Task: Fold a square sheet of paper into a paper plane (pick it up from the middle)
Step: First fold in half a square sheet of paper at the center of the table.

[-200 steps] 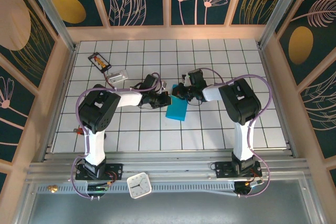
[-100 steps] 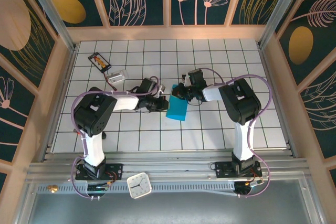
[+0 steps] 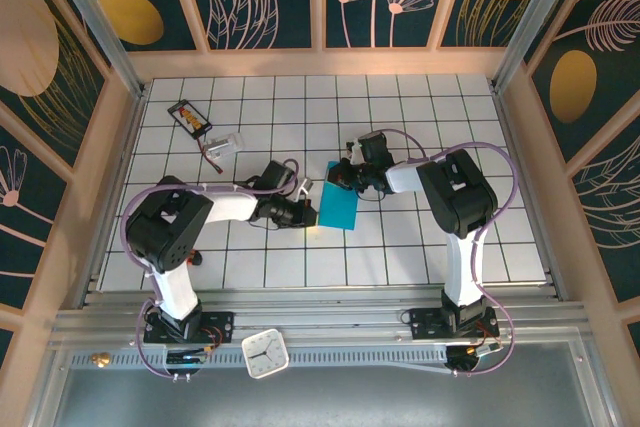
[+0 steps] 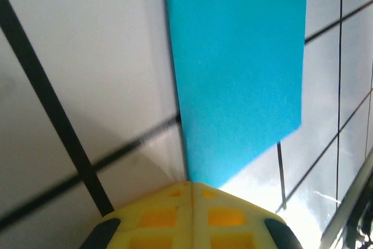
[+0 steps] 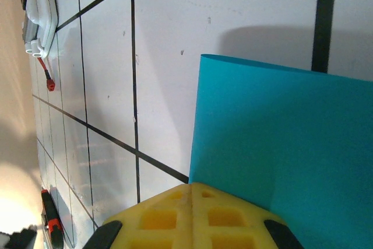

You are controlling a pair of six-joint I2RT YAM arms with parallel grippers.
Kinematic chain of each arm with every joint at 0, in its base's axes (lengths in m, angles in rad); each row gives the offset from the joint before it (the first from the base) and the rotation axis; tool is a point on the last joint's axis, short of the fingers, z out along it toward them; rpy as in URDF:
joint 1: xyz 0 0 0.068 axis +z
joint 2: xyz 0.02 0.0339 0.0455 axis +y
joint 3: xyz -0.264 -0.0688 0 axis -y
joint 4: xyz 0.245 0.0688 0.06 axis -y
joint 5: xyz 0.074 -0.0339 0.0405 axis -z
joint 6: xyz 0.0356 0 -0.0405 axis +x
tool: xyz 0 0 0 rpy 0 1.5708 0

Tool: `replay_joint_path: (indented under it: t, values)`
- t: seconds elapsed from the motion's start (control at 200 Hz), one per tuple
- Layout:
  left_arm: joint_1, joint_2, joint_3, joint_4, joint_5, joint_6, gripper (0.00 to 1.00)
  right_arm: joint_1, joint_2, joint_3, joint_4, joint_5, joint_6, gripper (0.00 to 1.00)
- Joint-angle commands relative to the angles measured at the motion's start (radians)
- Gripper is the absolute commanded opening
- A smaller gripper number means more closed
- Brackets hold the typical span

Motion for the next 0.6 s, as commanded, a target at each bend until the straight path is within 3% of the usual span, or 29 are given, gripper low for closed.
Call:
replay_joint_path:
  t: [0.0,0.21,0.595]
  values:
    - [-0.008,-0.042,0.000,0.017,0.056,-0.077,0.00,-0.022,0.053,-0.016,-0.114,0.093,-0.032,0.00]
    - [-0.002,0.020,0.067,0.119,0.041,-0.144,0.00,-0.023,0.052,-0.015,-0.119,0.091,-0.036,0.00]
    - [0.025,0.150,0.151,0.079,0.030,-0.112,0.00,-0.026,0.058,-0.020,-0.113,0.088,-0.036,0.00]
